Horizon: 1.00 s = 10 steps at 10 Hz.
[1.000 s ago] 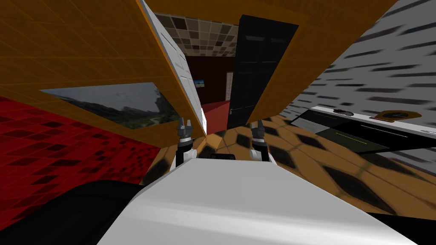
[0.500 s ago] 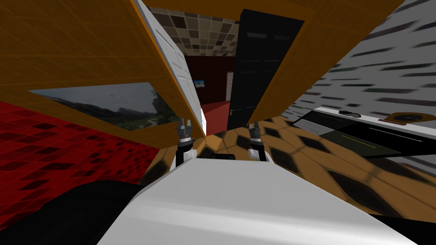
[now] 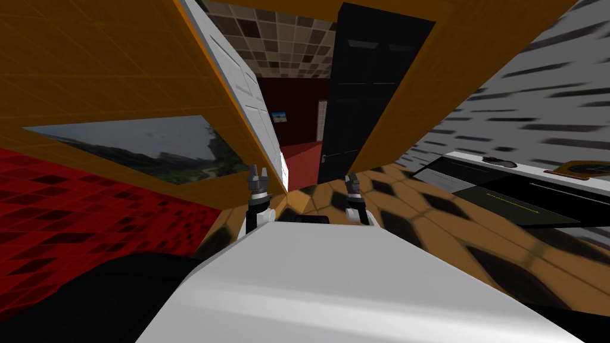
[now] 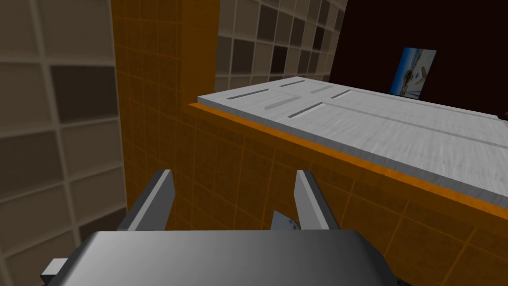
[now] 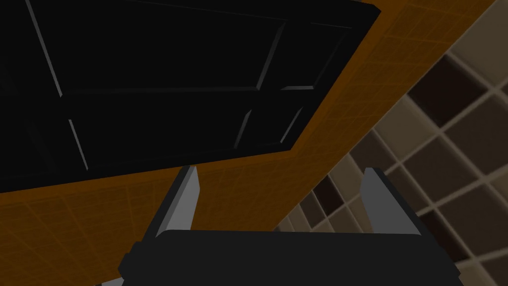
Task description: Push the door open
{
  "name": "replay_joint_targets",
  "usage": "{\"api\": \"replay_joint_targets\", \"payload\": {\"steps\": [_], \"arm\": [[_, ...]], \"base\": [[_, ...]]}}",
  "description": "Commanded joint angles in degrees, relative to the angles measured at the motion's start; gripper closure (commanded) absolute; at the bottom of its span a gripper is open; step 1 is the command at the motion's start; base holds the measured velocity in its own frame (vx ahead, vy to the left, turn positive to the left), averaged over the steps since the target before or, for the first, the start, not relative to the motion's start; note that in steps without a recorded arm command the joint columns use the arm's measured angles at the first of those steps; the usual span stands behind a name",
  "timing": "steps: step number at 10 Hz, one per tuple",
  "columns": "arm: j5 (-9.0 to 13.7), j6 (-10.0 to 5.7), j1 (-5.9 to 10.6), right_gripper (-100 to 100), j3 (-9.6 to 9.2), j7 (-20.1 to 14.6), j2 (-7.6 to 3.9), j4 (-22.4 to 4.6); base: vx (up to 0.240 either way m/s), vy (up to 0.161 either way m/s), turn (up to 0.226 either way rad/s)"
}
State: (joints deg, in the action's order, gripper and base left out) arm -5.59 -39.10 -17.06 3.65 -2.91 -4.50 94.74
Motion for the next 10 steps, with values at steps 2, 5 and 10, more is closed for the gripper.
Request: {"api": "replay_joint_targets", "payload": {"steps": [2,5,10], "arm": [[-0.83,-0.56,1.55,-100,-0.10,-1.06,-0.43,-3.57],[-1.76,-1.35,3.48,-100,-0.15,-2.26,-0.85,-7.95],[-3.33,-2.67,6.72,-100,-0.25,-4.28,-1.45,-15.53]], "base": [[0.103,-0.033,0.023],[0.096,-0.039,0.021],[0.094,-0.035,0.020]]}}
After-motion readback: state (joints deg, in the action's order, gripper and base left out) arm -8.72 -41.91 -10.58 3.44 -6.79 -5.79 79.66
